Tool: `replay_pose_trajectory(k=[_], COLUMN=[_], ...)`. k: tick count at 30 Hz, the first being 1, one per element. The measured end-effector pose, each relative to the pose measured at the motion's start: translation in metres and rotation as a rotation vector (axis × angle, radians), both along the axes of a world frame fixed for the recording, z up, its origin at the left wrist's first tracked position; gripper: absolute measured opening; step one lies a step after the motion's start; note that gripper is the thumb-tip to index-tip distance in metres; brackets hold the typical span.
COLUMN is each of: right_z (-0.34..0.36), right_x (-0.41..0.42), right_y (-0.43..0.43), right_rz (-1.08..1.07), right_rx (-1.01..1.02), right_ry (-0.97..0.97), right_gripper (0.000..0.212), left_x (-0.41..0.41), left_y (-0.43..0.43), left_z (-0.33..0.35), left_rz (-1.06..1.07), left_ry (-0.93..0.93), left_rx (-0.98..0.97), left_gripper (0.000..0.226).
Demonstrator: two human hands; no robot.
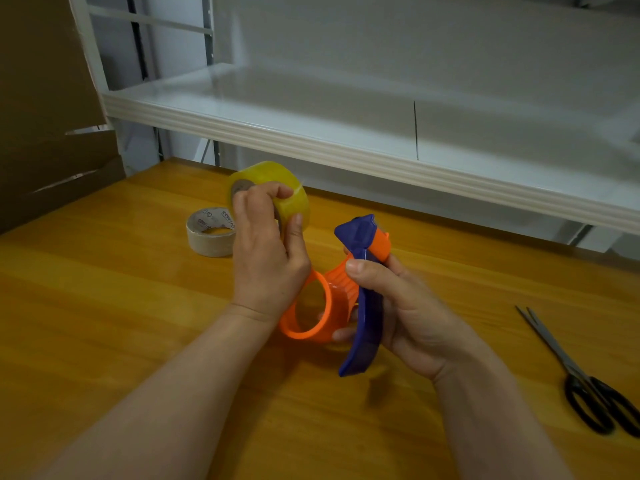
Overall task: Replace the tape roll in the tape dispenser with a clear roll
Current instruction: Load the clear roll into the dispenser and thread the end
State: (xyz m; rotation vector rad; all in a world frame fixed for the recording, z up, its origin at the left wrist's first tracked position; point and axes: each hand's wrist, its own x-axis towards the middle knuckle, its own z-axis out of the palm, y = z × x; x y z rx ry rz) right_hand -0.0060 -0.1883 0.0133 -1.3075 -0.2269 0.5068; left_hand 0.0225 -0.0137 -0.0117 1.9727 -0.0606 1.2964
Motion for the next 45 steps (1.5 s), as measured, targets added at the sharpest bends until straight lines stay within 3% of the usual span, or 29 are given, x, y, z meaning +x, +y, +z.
replay_pose_trajectory(k=[11, 15, 18, 20, 24, 29, 33, 38, 45], right_z=[-0.008, -0.012, -0.013, -0.013, -0.011, -0.008, -0.008, -0.011, -0.008], right_x=[0.000, 0.004, 0.005, 0.004, 0.001, 0.002, 0.002, 0.002, -0.001], right_y=[0.004, 0.002, 0.003, 0.003, 0.006, 0.009, 0.009, 0.008, 0.013], right_rz=[0.023, 0.035, 0.018, 0.012, -0.024, -0.113, -0.022, 0.050, -0.094], right_rx=[0.129, 0.129, 0.143, 0.199, 0.324, 0.426, 0.521, 0.491, 0.409], right_ry=[0.012, 0.058, 0.093, 0.116, 0.111, 0.109, 0.137, 0.008, 0.000], right_gripper=[0.056, 0.082, 0.090, 0.085, 0.052, 0.048, 0.043, 0.063, 0.041], left_x=[-0.001, -0.001, -0.001, -0.002, -0.008, -0.021, -0.019, -0.022, -0.028], left_y=[0.002, 0.003, 0.004, 0.004, 0.004, -0.009, -0.012, -0.009, -0.012], left_z=[0.002, 0.003, 0.003, 0.004, 0.012, 0.019, 0.015, 0.016, 0.025], left_rz=[0.013, 0.011, 0.008, 0.005, -0.009, 0.017, -0.045, -0.063, -0.079], left_ry=[-0.011, -0.012, -0.010, -0.002, 0.005, -0.027, 0.013, 0.038, 0.004], left_rx=[-0.005, -0.003, -0.010, -0.019, -0.049, -0.015, -0.058, -0.152, -0.171], left_gripper=[0.027, 0.027, 0.027, 0.028, 0.027, 0.026, 0.025, 0.025, 0.027])
